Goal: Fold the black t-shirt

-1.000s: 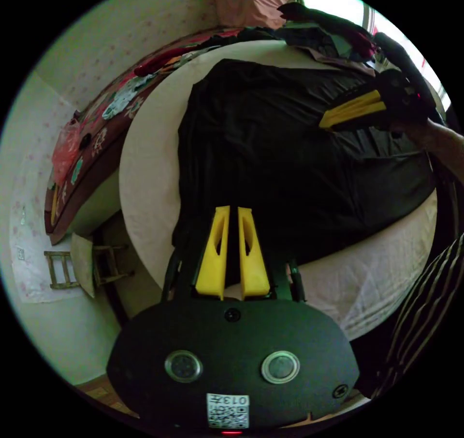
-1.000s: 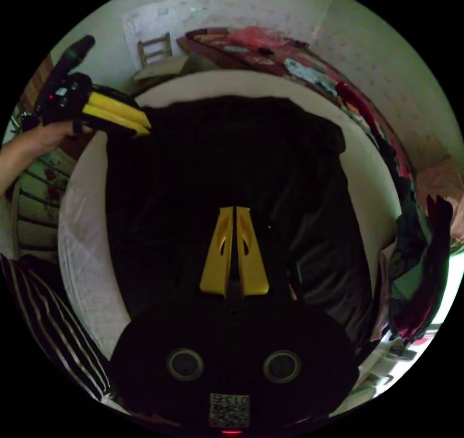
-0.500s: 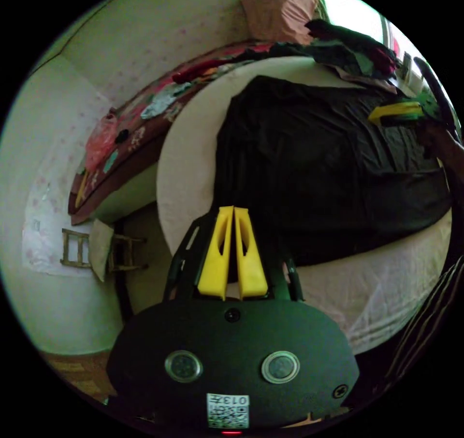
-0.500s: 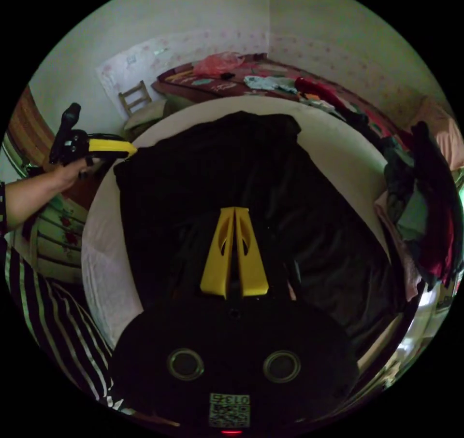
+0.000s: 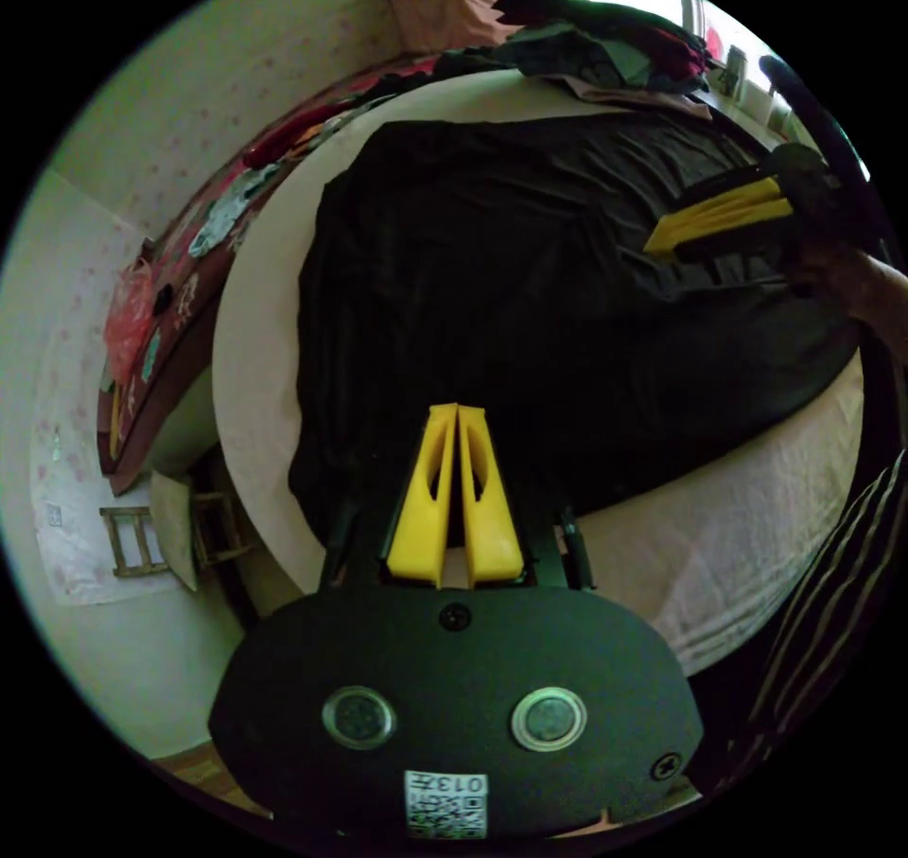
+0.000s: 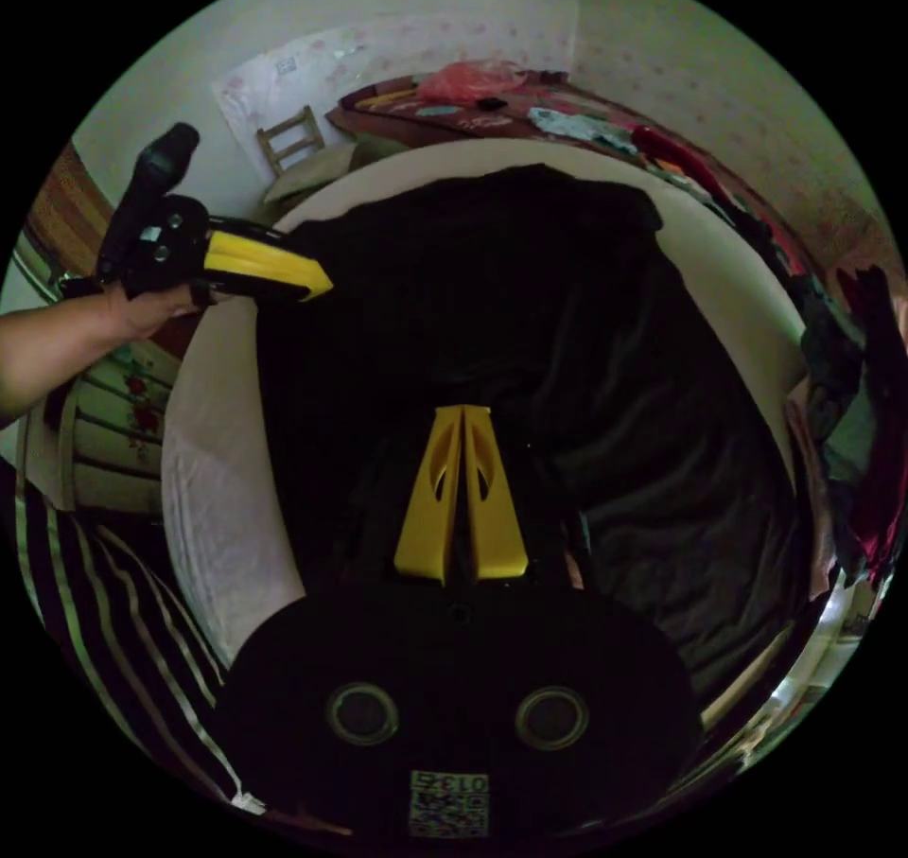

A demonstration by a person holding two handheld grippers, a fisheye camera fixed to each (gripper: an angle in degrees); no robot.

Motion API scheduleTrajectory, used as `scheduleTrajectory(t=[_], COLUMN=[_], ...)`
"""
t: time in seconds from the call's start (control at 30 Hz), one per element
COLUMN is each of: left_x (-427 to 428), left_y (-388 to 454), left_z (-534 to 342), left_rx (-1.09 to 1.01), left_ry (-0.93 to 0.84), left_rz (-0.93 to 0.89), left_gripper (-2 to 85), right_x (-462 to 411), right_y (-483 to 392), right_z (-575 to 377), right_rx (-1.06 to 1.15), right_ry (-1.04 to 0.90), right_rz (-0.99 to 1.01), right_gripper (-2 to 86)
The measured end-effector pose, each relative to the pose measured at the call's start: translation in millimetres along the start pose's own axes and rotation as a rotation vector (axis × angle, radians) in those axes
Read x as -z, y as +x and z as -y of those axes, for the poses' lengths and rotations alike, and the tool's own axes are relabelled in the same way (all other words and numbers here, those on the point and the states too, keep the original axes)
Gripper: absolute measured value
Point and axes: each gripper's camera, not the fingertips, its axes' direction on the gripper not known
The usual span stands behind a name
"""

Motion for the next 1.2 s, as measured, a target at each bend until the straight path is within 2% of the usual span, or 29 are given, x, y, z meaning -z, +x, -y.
scheduleTrajectory(t=[0.13, 0.3, 0.43, 0.67, 0.8, 0.9, 0.97, 1.03, 1.1, 1.2], left_x=[19, 29, 16, -6, -24, -43, -48, -44, -35, -17], left_y=[-34, -88, -123, -133, -139, -147, -157, -160, -161, -169], left_z=[12, 65, 144, 256, 285, 297, 300, 299, 293, 281], left_rx=[0.142, 0.233, 0.216, 0.065, 0.033, 0.040, 0.067, 0.069, 0.063, 0.040], left_ry=[0.093, 0.216, 0.197, 0.129, 0.065, -0.003, 0.019, 0.036, 0.087, 0.181], left_rz=[0.100, 0.027, -0.137, -0.101, -0.078, -0.124, -0.219, -0.195, -0.115, -0.175], left_gripper=[0.5, 6.0, 10.4, 13.3, 14.0, 13.9, 10.3, 3.0, 1.6, 0.7], right_x=[42, 81, 105, 103, 98, 106, 110, 114, 120, 143], right_y=[58, 169, 258, 301, 313, 316, 317, 313, 307, 289], right_z=[-53, -136, -187, -204, -219, -234, -240, -243, -244, -252], right_rx=[-0.142, -0.403, -0.572, -0.455, -0.451, -0.474, -0.473, -0.439, -0.426, -0.402], right_ry=[0.046, 0.001, -0.065, -0.143, -0.214, -0.169, -0.173, -0.225, -0.249, -0.189], right_rz=[-0.124, -0.334, -0.348, -0.369, -0.354, -0.337, -0.320, -0.340, -0.383, -0.461], right_gripper=[0.4, 2.6, 6.5, 7.0, 6.8, 5.8, 4.2, 2.2, 1.5, 0.9])
